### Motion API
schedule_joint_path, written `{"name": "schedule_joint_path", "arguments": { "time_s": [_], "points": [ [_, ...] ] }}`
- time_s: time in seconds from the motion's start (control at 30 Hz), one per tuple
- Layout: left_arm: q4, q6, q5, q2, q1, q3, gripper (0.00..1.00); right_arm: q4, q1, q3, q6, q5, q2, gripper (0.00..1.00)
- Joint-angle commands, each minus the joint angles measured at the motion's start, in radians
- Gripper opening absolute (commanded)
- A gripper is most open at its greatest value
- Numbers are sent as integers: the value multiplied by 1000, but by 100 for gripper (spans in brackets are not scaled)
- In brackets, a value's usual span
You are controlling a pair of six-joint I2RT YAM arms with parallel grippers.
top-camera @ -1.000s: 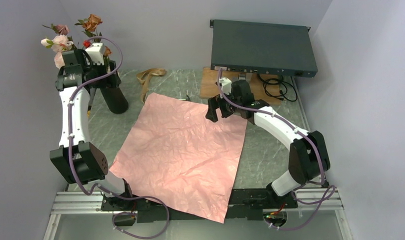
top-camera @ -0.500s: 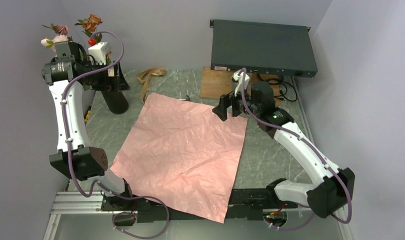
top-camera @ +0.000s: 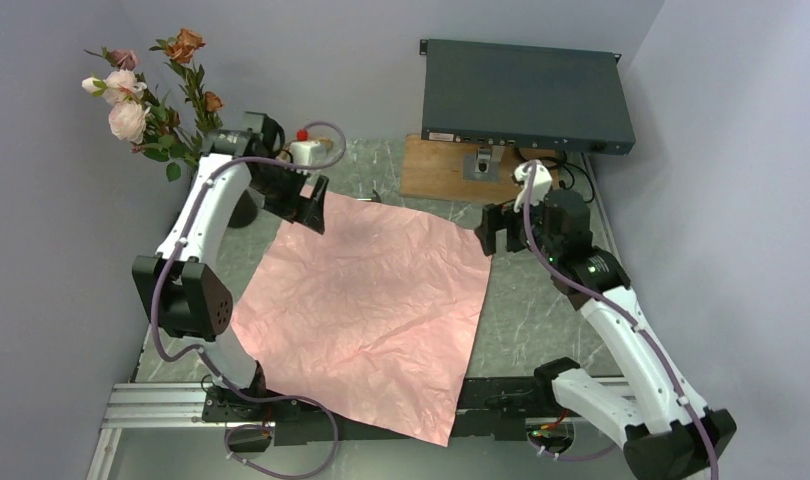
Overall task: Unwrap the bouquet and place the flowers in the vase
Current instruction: Reset both arms
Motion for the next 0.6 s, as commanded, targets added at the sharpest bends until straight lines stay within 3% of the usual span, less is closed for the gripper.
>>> {"name": "schedule_joint_path", "arguments": {
  "time_s": [0.0, 0.27, 0.57],
  "points": [
    [180, -106, -204, -87, -34, -129, 99, -79, -71, -50, -9, 77, -97, 100],
    [302, -146, -303, -341, -35, -410, 99, -168, -188, -136, -7, 94, -288, 100],
    [318, -143, -432, -535, -23, -572, 99, -206, -260, -173, -39, 51, -394, 100]
  ]
}}
